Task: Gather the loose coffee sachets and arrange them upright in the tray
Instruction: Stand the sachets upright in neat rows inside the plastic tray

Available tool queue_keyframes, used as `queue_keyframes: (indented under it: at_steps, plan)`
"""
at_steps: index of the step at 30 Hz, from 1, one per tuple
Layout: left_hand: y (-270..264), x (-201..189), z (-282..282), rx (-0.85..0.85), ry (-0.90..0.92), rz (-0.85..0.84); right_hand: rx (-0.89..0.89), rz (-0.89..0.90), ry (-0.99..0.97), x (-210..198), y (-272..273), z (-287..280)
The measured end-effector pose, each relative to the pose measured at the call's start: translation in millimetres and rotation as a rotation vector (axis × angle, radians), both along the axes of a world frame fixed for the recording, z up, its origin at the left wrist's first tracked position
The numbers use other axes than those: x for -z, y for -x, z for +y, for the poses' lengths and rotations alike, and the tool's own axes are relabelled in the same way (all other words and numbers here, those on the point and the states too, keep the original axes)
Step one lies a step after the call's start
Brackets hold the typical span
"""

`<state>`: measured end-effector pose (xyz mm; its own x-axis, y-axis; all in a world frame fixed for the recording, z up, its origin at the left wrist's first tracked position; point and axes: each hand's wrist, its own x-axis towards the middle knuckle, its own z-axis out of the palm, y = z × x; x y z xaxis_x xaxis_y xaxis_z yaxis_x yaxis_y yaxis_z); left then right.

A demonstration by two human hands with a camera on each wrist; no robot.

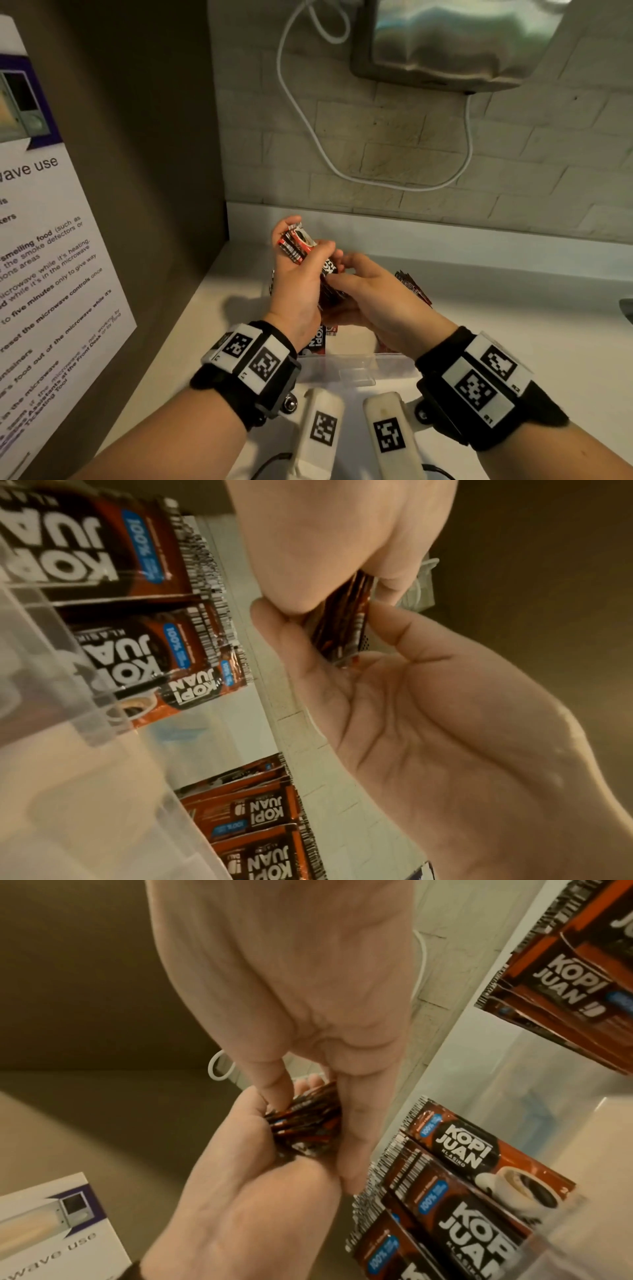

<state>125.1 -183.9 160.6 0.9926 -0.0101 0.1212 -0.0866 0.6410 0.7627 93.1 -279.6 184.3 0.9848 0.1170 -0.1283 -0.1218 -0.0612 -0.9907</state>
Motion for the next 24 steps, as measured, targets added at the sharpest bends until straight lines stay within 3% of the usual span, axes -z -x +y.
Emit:
queue_keyframes:
  at_steps: [5,9,13,18,21,24]
  plan:
    - [2.1,3.4,7.1,0.136,-0.124,0.094,0.05,-0.021,0.006,3.1,1.2,4.6]
    - [6.0,-1.3,12.0,0.084,-0.181,0.077,0.082,-0.075,0.08,4.6,1.5,5.6]
    - [2.7,0.3,19.3,0.001,-0.2,0.109,0.23,-0.203,0.194,4.2,-2.7,3.5]
    - [1.4,1.7,22.3,-0.007,-0.274,0.093,0.304,-0.26,0.159,7.6,-7.6,0.4]
    - [-1.5,1.7,27.0,0.013,-0.223,0.128,0.352,-0.24,0.045,4.8,-10.6,-5.5]
    - [-8.3,-0.8,38.3,-0.016,-0.165,0.209,0.401,-0.302,0.125,-0.9,-10.4,-20.6]
